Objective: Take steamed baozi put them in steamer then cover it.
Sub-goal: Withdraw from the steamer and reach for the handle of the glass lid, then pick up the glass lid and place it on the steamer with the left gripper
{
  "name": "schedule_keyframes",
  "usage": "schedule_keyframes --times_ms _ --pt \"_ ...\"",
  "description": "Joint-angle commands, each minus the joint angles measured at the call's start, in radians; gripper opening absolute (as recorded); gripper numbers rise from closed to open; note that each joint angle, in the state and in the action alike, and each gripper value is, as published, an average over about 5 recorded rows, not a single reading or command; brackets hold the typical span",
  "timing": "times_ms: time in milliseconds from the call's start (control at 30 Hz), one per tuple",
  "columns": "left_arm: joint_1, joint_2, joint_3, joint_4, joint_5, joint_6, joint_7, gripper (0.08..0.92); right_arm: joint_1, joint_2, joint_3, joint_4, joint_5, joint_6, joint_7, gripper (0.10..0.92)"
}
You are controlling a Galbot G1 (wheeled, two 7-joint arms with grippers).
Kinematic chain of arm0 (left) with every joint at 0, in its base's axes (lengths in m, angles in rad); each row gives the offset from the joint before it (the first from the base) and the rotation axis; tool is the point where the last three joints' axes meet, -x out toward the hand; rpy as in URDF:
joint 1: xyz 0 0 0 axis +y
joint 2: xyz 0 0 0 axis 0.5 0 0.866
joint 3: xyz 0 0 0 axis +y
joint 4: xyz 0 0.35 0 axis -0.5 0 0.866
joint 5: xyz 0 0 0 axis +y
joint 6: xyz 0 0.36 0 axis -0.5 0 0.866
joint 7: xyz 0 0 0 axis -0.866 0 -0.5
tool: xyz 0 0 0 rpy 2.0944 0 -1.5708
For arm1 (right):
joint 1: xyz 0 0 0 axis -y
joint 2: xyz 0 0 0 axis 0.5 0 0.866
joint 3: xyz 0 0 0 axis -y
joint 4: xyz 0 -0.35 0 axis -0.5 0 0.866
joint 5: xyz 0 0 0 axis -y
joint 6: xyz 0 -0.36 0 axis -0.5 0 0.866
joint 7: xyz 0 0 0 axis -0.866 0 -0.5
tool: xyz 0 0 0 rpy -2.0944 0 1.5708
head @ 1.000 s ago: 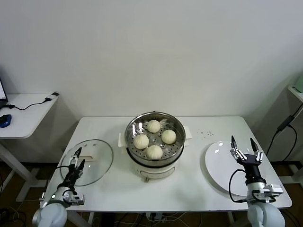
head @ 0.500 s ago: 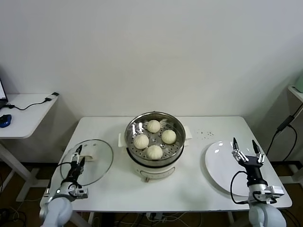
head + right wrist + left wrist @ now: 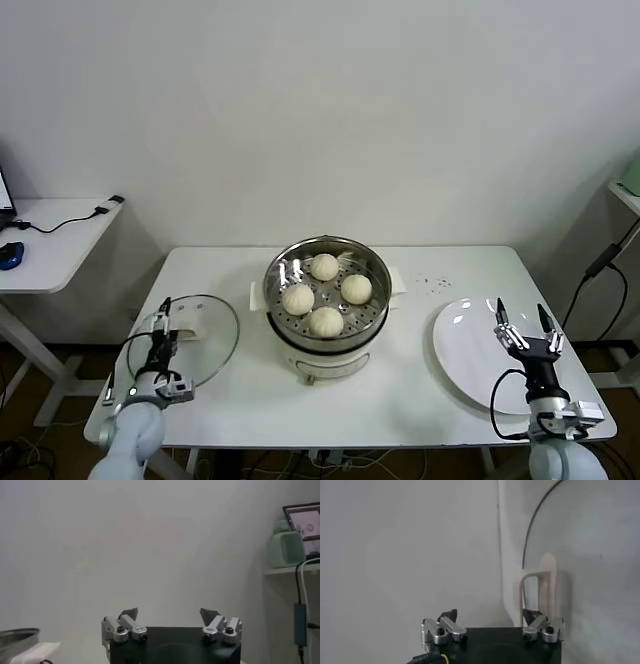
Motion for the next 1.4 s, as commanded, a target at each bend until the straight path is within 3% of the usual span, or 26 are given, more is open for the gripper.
schedule_keyframes --times_ms 33,367,767,1033,1200,1400 --pt "-0.053 -0.009 0.011 0.064 -0.024 0.052 -0.057 0.823 -0.001 0.0 0.001 -0.003 -0.003 0.002 -0.002 0.823" --pt "-0.05 -0.013 0.029 0.071 -0.07 0.042 -0.074 0.801 0.0 0.0 -0.001 -0.007 -0.004 0.004 -0.003 0.823" --pt "-0.042 -0.014 0.029 0.078 -0.05 0.005 -0.067 0.472 -0.004 0.002 0.0 -0.005 -0.004 0.008 -0.006 0.823" --pt "-0.014 -0.008 0.03 0.005 -0.047 0.028 -0.025 0.238 -0.007 0.008 0.001 -0.002 -0.007 0.01 -0.007 0.823" --pt "0.019 -0.012 0.025 -0.103 -0.066 0.13 0.012 0.15 -0.003 0.012 -0.001 0.002 -0.008 0.01 -0.008 0.823" --pt "0.086 -0.038 -0.003 -0.313 -0.075 0.339 0.117 0.149 -0.004 0.015 0.003 0.014 -0.007 0.008 -0.008 0.823"
